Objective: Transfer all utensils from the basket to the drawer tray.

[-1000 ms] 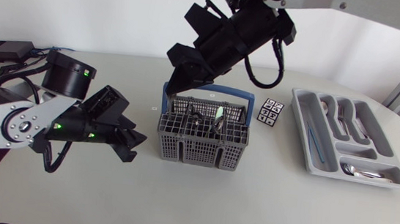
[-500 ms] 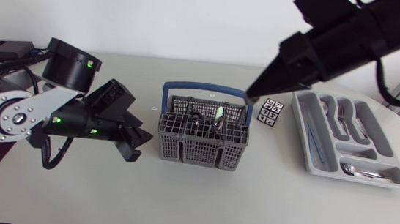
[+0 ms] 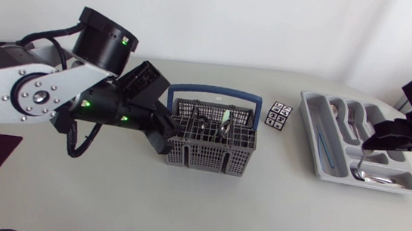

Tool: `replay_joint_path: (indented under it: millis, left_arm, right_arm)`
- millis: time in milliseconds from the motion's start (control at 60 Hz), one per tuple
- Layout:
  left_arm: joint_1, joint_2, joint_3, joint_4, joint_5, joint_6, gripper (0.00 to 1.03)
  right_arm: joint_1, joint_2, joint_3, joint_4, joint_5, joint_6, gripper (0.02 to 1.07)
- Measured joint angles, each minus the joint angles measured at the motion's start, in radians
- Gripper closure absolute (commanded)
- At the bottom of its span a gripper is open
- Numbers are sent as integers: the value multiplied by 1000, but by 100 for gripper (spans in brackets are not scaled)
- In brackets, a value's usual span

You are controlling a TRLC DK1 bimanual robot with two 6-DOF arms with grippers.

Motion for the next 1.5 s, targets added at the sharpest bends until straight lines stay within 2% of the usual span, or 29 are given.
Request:
replay_joint_path:
  millis: [133,333,500,667,700,850,917,950,1067,1200,1367,1433,1450,1500]
  left_arm:
    - [-16,21,18,-6,-6,-6,44]
    - [-26,42,29,-7,-11,-8,44]
    - [-26,47,32,-7,-15,-19,44]
    - [-29,54,33,-7,-16,-26,44]
    - [-31,56,34,-7,-16,-26,44]
    - [-40,62,42,-8,-19,-26,44]
    - [-45,72,52,-7,-23,-26,44]
    - [-48,78,57,-7,-24,-26,44]
    - [-71,92,64,-5,-34,-26,44]
    - [-90,92,65,10,-43,14,45]
    - [-91,93,80,43,-68,138,69]
    - [-98,101,98,50,-98,198,71]
    - [-100,103,103,50,-101,210,76]
    - [-111,114,116,54,-122,249,79]
  right_arm:
    - [-113,3,-78,162,89,-50,101]
    - [-248,115,-122,367,154,-100,101]
    - [-283,240,-144,484,191,-110,101]
    - [-275,331,-176,626,267,-114,100]
    - [-272,343,-186,650,280,-115,93]
    - [-230,369,-209,701,326,-114,40]
    - [-216,383,-209,704,340,-114,24]
    - [-213,389,-210,705,342,-114,19]
    - [-209,383,-219,705,337,-114,10]
    - [-203,320,-252,703,298,-123,8]
    - [-182,196,-286,701,197,-161,8]
    - [-154,141,-309,700,172,-183,8]
    - [-146,129,-315,700,167,-188,8]
    - [-112,87,-340,700,157,-201,8]
